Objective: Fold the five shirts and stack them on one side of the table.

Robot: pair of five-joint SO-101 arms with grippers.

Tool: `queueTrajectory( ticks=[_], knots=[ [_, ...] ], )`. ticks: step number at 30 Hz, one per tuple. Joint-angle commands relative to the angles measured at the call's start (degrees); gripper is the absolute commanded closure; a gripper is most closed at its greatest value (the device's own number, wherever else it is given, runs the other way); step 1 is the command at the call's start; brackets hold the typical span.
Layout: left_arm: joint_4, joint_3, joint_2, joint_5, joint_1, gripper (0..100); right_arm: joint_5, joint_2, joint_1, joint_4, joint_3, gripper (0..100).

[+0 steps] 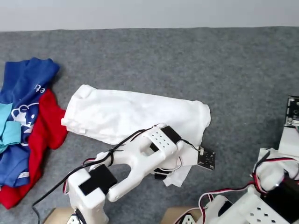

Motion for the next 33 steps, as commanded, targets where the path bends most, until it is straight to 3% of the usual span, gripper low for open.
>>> queueTrajectory(
  ticks=[1, 9, 14, 33],
  knots=[
    [0.53, -3.12, 1.14, 0.44, -0.09, 98, 0.18, -0.4, 0.48, 2.42, -0.18, 88.7],
    [0.88, -4.09, 0.88, 0.53, 0.53, 100, 0.18, -0.4, 0.48, 2.42, -0.18, 88.7],
    [6.24, -9.8, 0.88, 0.53, 0.0, 100, 0.18, -0.4, 0.48, 2.42, -0.18, 88.7],
    [5.89, -23.08, 1.49, 0.53, -10.9, 100, 0.18, -0.4, 0.48, 2.42, -0.18, 88.7]
  ],
)
